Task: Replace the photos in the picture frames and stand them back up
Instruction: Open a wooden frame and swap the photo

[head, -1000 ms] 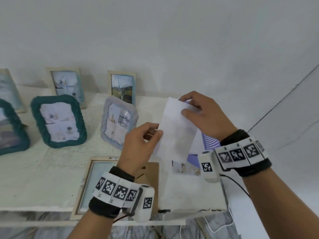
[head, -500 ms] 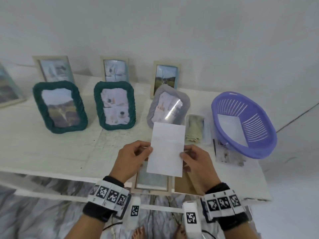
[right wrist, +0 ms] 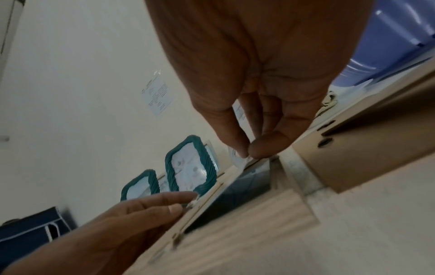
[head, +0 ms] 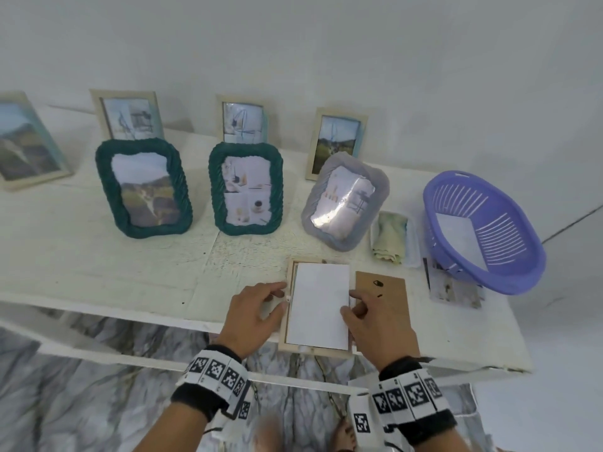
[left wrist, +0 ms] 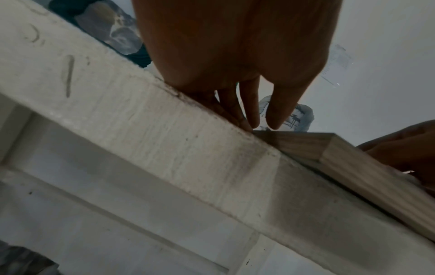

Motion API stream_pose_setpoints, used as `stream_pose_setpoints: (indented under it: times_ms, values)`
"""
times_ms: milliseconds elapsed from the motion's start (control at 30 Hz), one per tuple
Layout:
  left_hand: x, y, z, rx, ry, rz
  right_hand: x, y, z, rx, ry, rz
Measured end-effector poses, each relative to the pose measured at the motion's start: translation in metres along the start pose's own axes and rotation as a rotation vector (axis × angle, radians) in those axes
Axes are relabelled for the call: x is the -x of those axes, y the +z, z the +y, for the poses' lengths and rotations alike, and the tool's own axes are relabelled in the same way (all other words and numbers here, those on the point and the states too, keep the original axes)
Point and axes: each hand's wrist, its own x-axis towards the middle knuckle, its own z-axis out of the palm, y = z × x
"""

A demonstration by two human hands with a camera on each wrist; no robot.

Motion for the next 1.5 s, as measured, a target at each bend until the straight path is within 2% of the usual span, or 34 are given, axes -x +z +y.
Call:
stream_pose_setpoints:
  times_ms: [200, 433, 533, 667, 767, 867, 1033, 1100, 1300, 1500]
  values:
    - [0.000, 0.002, -0.006, -0.020, 0.017, -0.013, -0.005, 0.023, -0.003, 0.048, -0.056, 0.071]
    - [-0.003, 0.003, -0.010, -0.023, 0.028, -0.017, -0.005, 0.031, 0.003, 0.142, -0.114, 0.078]
    - [-0.006, 0.003, -0.010, -0.084, 0.044, 0.010, -0.003, 0.021, 0.008, 0.121, -0.127, 0.183]
    - [-0.007, 0.008, -0.016, -0.203, 0.105, 0.051, -0.001, -0.002, 0.024, 0.306, -0.010, 0.293]
    - [-0.008, 0.011, -0.019, -0.253, 0.111, 0.049, 0.000, -0.011, 0.034, 0.435, 0.147, 0.191]
    - [-0.009, 0.012, -0.019, -0.260, 0.096, 0.062, 0.002, -0.013, 0.043, 0.386, 0.209, 0.114]
    - [-0.007, 0.012, -0.020, -0.279, 0.104, 0.050, 0.003, -0.017, 0.047, 0.199, 0.242, 0.147]
    - [-0.007, 0.011, -0.020, -0.272, 0.103, 0.048, 0.004, -0.018, 0.042, 0.134, 0.223, 0.196]
    - [-0.006, 0.009, -0.021, -0.264, 0.100, 0.038, 0.005, -0.016, 0.015, 0.175, 0.094, 0.306]
    - [-0.005, 0.008, -0.020, -0.240, 0.114, 0.036, 0.007, -0.001, -0.010, 0.124, 0.002, 0.252]
